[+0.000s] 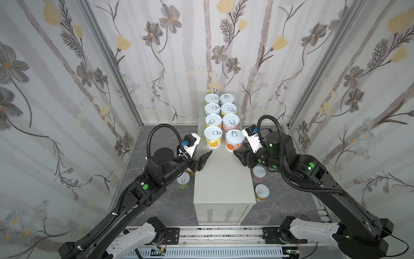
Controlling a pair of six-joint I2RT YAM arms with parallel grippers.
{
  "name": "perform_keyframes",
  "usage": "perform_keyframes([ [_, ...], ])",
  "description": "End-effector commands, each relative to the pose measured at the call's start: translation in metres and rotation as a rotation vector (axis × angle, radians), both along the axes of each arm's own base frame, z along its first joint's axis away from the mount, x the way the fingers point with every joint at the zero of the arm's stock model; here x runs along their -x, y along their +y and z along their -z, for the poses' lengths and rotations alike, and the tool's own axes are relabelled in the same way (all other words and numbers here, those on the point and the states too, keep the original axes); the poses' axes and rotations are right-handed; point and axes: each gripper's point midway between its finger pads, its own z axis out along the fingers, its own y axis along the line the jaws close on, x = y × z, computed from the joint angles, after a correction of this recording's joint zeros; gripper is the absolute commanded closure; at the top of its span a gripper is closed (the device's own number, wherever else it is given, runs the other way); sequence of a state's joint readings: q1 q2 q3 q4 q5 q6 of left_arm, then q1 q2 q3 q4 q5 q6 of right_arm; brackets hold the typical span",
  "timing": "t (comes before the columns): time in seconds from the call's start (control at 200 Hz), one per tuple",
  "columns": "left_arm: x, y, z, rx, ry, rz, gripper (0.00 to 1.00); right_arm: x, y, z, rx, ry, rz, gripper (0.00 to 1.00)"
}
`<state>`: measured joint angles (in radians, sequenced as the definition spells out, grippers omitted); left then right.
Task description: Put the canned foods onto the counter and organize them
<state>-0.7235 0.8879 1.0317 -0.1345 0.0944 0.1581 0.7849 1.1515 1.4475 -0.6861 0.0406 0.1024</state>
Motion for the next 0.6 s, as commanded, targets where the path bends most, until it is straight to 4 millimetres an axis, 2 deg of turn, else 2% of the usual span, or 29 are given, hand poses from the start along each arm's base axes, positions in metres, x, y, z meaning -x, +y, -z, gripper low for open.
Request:
perform_keyframes([
  [0.0, -0.001, -0.002, -0.015, 0.037, -0.062, 0.007, 0.25, -0.005, 0.001, -0.005, -0.009, -0.026, 0.005, 0.37],
  [0.595, -0.007, -0.013, -0.009, 0.030, -0.065, 0.033, 0.25, -0.013, 0.009, 0.003, -0.003, -0.011, -0.023, 0.42],
])
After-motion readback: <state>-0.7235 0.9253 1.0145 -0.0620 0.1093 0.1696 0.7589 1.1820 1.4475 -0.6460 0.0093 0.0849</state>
